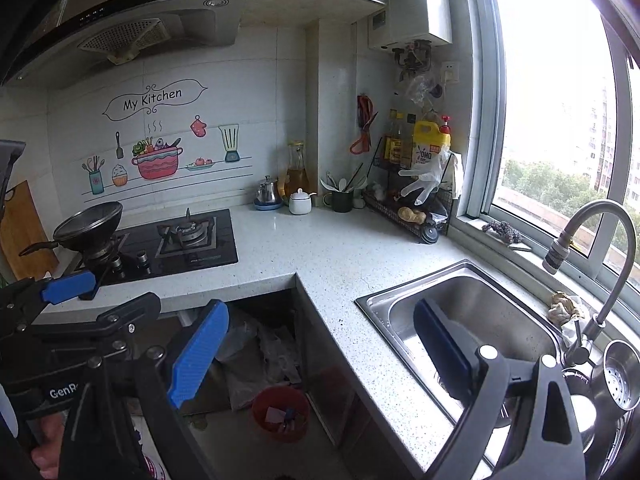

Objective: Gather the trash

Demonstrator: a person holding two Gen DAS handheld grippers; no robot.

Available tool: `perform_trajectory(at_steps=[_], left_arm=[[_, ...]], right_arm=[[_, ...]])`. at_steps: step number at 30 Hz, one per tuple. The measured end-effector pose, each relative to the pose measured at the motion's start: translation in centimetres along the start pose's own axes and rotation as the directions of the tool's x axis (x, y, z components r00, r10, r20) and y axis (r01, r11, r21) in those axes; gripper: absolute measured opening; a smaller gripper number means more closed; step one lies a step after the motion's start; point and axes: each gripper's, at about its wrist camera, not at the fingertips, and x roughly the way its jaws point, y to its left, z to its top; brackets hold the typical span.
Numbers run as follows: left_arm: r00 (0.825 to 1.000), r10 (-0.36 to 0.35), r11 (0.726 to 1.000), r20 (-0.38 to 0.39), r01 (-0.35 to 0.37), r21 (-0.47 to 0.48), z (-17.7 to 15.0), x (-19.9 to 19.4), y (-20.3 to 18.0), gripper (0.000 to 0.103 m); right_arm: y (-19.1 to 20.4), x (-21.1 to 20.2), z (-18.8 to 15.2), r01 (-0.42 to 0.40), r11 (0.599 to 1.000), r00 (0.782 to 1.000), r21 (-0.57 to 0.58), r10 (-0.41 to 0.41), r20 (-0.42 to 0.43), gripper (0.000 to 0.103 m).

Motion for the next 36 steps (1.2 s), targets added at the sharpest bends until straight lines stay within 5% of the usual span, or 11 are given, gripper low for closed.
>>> perform_trajectory(at_steps=[36], left_arm=[[1.0,-0.017,1.0,-0.01,0.017,-0.005,-0.83,-0.34,0.24,0.083]], right_arm=[[0.36,-0.69,-0.32,0.011,1.0,1.0,0.007,-0.011,-0.007,0.094]])
